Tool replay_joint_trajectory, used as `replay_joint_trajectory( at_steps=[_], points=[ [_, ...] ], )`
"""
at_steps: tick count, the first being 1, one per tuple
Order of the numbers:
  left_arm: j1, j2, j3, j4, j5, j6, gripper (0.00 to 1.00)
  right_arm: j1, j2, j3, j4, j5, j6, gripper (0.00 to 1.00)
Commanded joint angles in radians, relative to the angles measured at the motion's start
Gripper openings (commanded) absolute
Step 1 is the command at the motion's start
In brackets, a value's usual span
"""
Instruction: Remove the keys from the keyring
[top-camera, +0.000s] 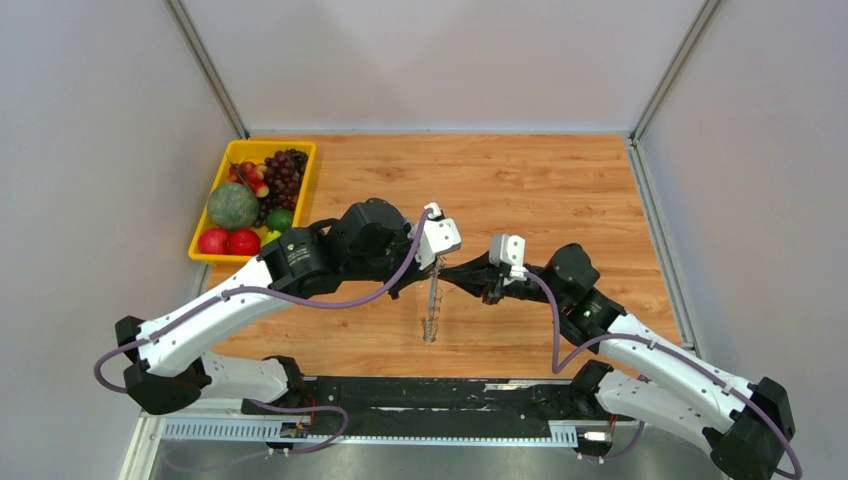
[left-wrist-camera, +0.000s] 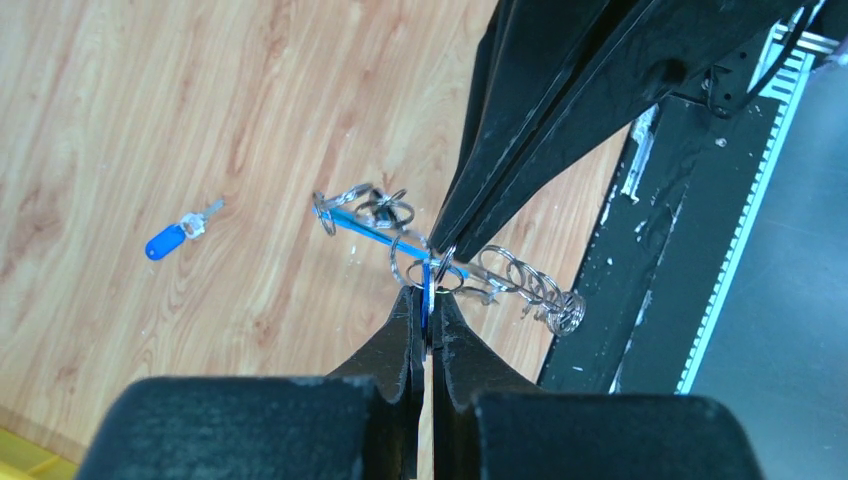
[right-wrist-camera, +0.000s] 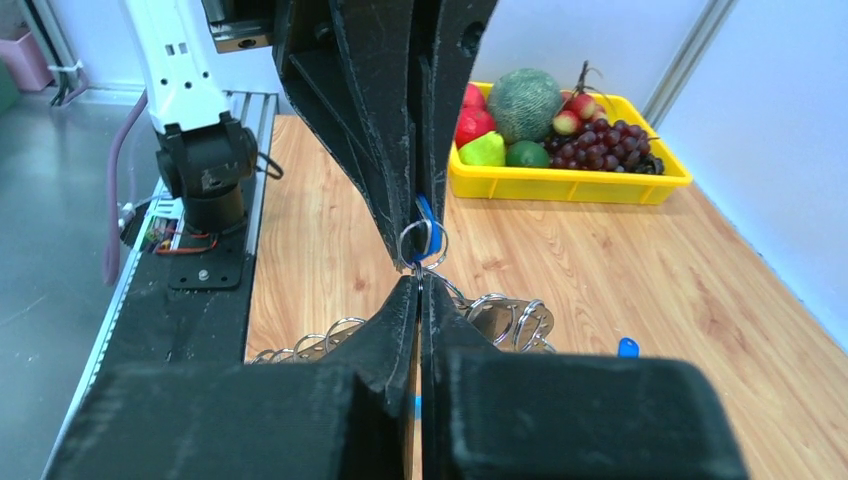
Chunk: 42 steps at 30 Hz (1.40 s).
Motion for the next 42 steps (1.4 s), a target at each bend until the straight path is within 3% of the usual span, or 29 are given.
replay_joint_trajectory(
  at_steps=[1, 9, 24, 42],
  points=[
    [0.0, -0.053, -0.017, 0.061, -0.051, -0.01, 0.0, 0.005, -0.052, -0.002, 0.03, 0.08, 0.051, 0.0],
    [0.001, -0.056, -0.046, 0.077, -0.019, -0.026, 0.0, 0.006, -0.119, -0.038, 0.09, 0.161, 0.096, 0.0],
    [0.001, -0.014, -0.095, 0.131, 0.062, -0.054, 0.0, 0.005, -0.126, -0.051, 0.148, 0.162, 0.139, 0.0],
    [0.001, -0.061, -0.063, 0.116, -0.049, -0.041, 0.0, 0.006, -0.099, -0.013, 0.009, 0.223, 0.14, 0.0]
  ],
)
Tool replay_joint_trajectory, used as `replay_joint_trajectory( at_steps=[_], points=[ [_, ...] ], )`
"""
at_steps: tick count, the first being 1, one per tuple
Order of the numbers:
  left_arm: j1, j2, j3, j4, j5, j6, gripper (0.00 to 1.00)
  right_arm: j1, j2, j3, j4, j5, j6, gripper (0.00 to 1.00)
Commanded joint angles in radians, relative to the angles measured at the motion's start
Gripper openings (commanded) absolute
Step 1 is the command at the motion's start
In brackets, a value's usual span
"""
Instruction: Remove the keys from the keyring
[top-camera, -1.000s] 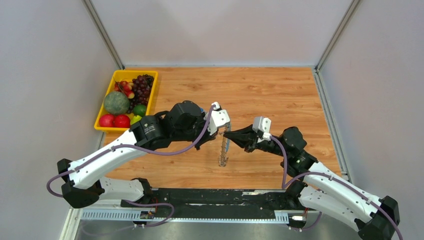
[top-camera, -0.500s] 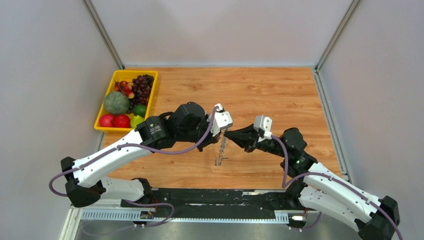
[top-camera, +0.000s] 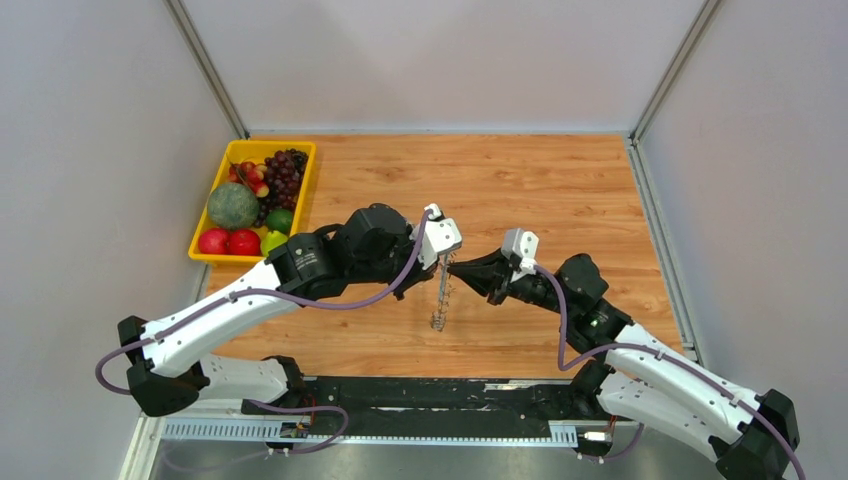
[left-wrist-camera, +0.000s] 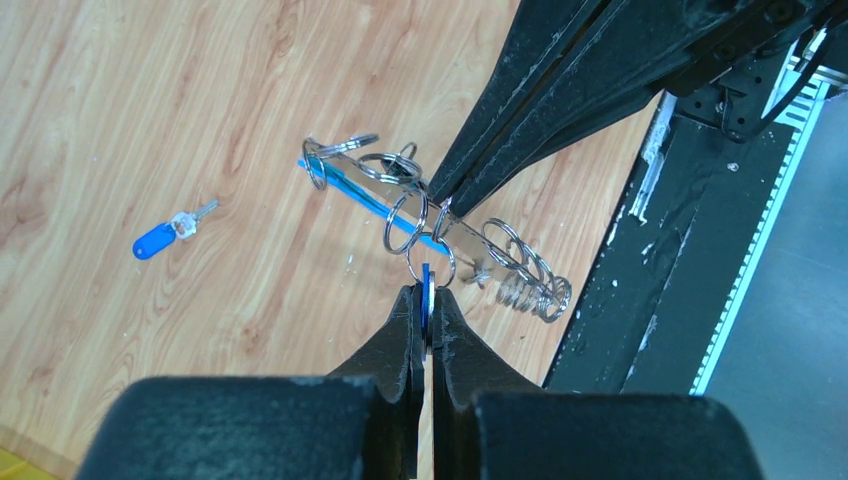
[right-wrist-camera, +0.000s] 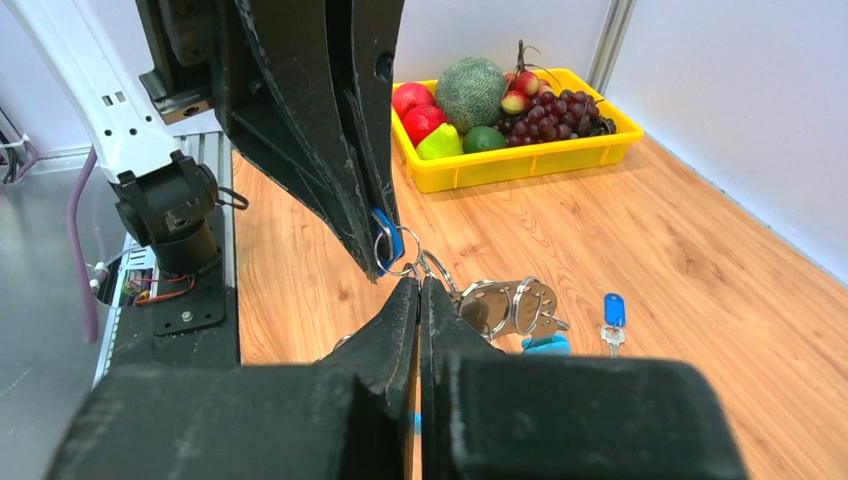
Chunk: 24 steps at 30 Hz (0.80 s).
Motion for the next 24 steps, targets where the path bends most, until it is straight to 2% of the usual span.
replay_joint_trajectory(
  at_steps=[1, 7, 14, 24],
  points=[
    [0.0, -0.039, 0.035, 0.009, -0.038, 0.0, 0.0, 0.002, 0.005, 0.047, 0.001, 0.026, 0.016, 0.0],
    [0.001, -0.051, 0.038, 0.013, -0.063, 0.002, 0.0, 0.001, 0.021, 0.054, -0.012, 0.01, 0.042, 0.0],
    [0.001, -0.043, 0.02, 0.015, -0.114, 0.008, 0.0, 0.001, 0.003, 0.045, 0.03, -0.081, 0.063, 0.0],
    [0.001, -0.037, -0.052, 0.084, -0.109, 0.011, 0.0, 0.002, -0.04, 0.032, 0.065, -0.053, 0.091, 0.0]
  ],
)
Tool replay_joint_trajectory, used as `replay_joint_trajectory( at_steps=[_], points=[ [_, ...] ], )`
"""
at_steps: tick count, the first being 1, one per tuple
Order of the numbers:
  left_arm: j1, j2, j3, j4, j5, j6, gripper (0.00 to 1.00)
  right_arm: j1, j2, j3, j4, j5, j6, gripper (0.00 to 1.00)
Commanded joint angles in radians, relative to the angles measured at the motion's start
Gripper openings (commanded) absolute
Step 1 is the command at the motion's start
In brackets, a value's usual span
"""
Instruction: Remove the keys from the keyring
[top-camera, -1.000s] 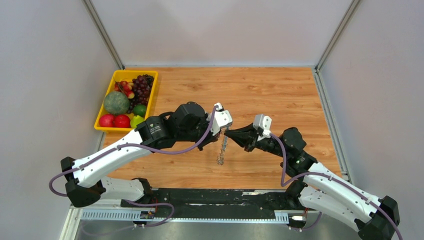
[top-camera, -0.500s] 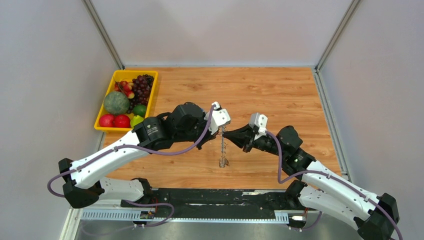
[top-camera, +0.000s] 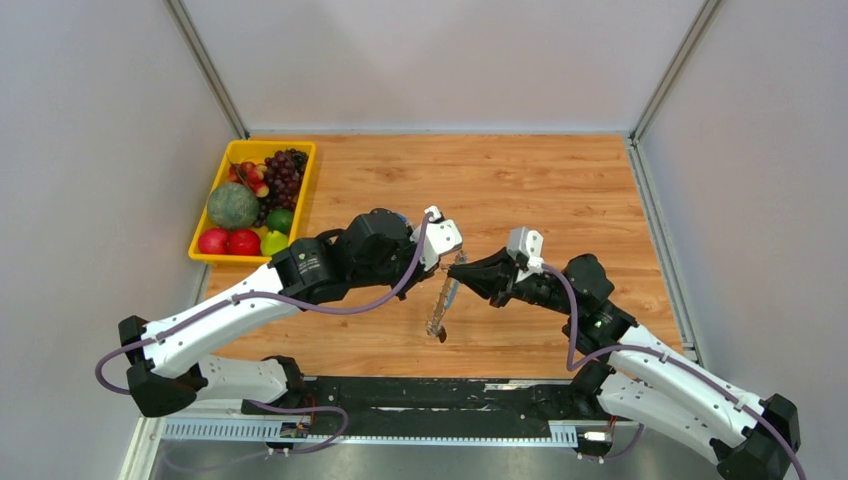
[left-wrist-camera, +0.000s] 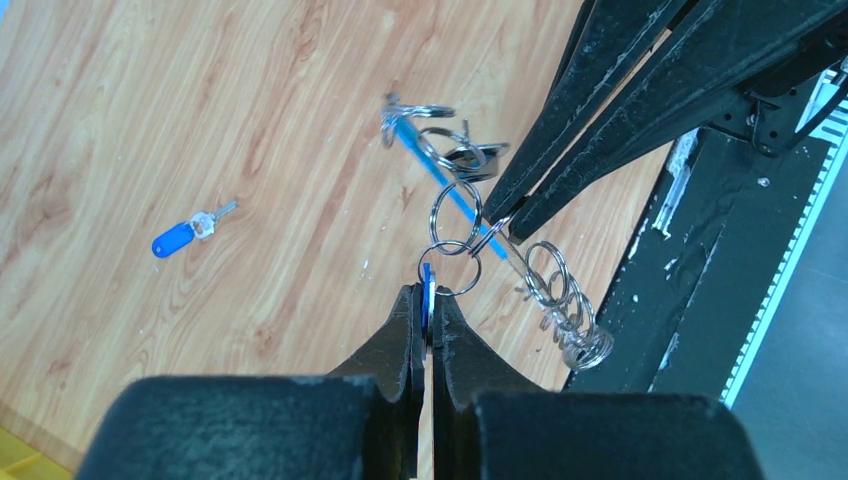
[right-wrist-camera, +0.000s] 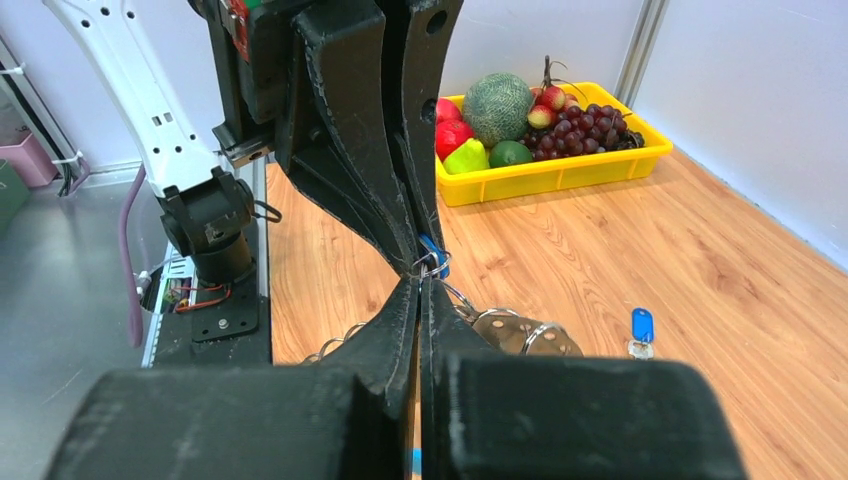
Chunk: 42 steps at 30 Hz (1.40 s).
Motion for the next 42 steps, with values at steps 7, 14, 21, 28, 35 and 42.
replay_joint_trajectory(
  at_steps=[7, 14, 21, 28, 35, 42],
  points=[
    [0.006, 0.003, 0.0, 0.028, -0.067, 0.01, 0.0, 0.045, 0.036, 0.08, -0.011, 0.218, 0.096, 0.0],
    [0.004, 0.02, -0.005, 0.025, -0.074, 0.011, 0.0, 0.066, 0.037, 0.078, 0.009, 0.268, 0.122, 0.0],
    [0.006, 0.029, -0.006, 0.028, -0.065, 0.013, 0.0, 0.066, 0.019, 0.07, 0.033, 0.242, 0.149, 0.0],
    [0.005, 0.027, -0.008, 0.026, -0.097, 0.018, 0.0, 0.066, 0.023, 0.085, 0.015, 0.153, 0.167, 0.0],
    [0.005, 0.016, 0.002, 0.031, -0.111, 0.034, 0.0, 0.066, 0.049, 0.105, -0.015, 0.1, 0.203, 0.0],
    [0.005, 0.001, -0.002, 0.039, -0.133, 0.039, 0.0, 0.067, 0.082, 0.123, -0.037, 0.06, 0.236, 0.0]
  ],
)
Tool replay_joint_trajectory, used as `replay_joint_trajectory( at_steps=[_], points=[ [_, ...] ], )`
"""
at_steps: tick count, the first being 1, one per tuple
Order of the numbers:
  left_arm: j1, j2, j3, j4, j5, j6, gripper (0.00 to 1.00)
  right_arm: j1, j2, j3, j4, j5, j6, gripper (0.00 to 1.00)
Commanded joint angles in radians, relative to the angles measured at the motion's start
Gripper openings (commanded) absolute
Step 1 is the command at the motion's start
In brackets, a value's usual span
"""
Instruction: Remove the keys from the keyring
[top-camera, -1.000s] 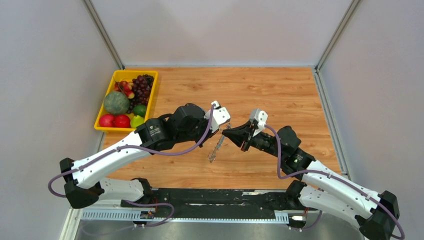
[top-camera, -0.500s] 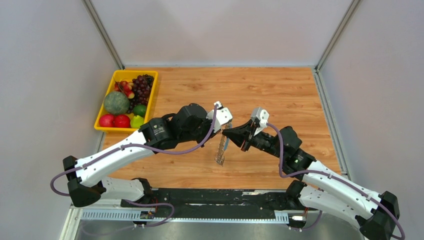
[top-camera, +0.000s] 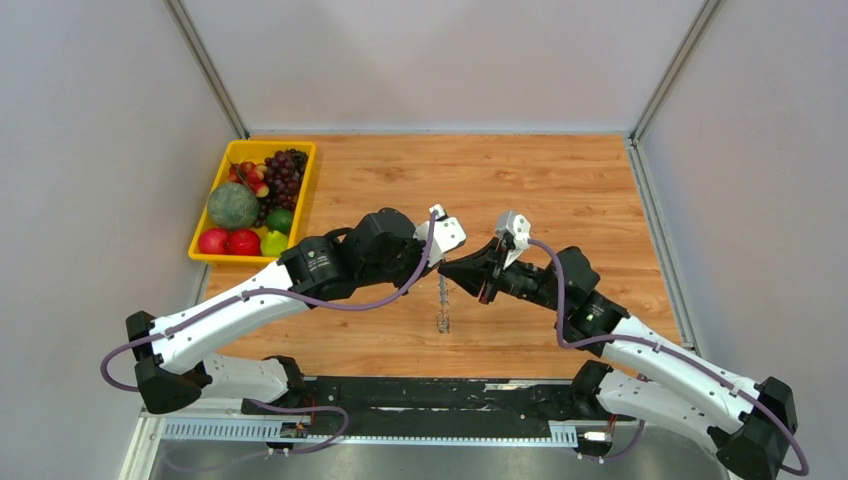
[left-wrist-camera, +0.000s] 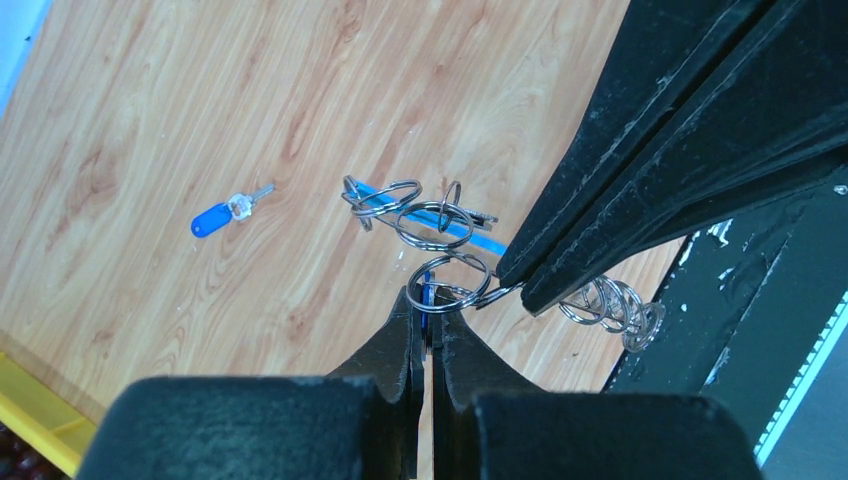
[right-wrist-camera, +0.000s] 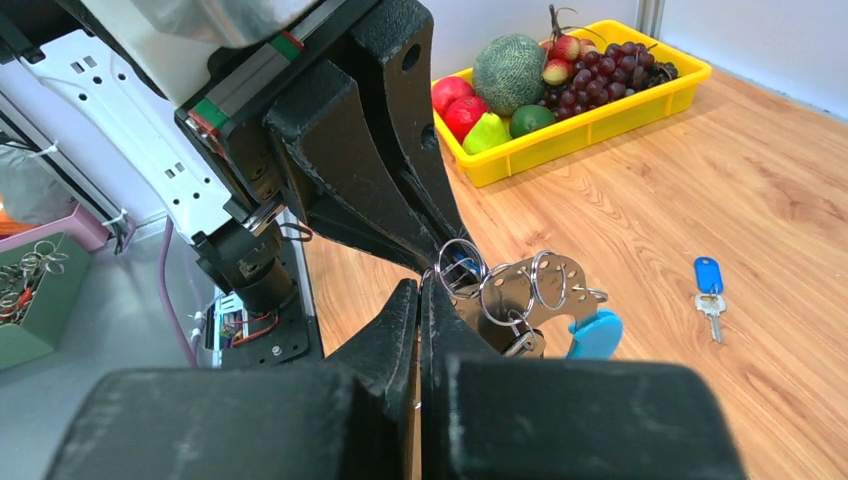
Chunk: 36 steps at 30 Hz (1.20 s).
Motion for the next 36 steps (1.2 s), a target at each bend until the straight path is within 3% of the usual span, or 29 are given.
replay_joint_trajectory(
  at_steps=[1, 36],
  points=[
    [0.002, -0.034, 0.003, 0.025, -0.051, 0.019, 0.0, 0.006, 0.02, 0.066, 0.009, -0.076, 0.055, 0.0],
    [0.003, -0.148, -0.038, 0.11, -0.11, 0.055, 0.0, 0.0, 0.151, 0.081, -0.061, -0.166, 0.159, 0.0]
  ],
)
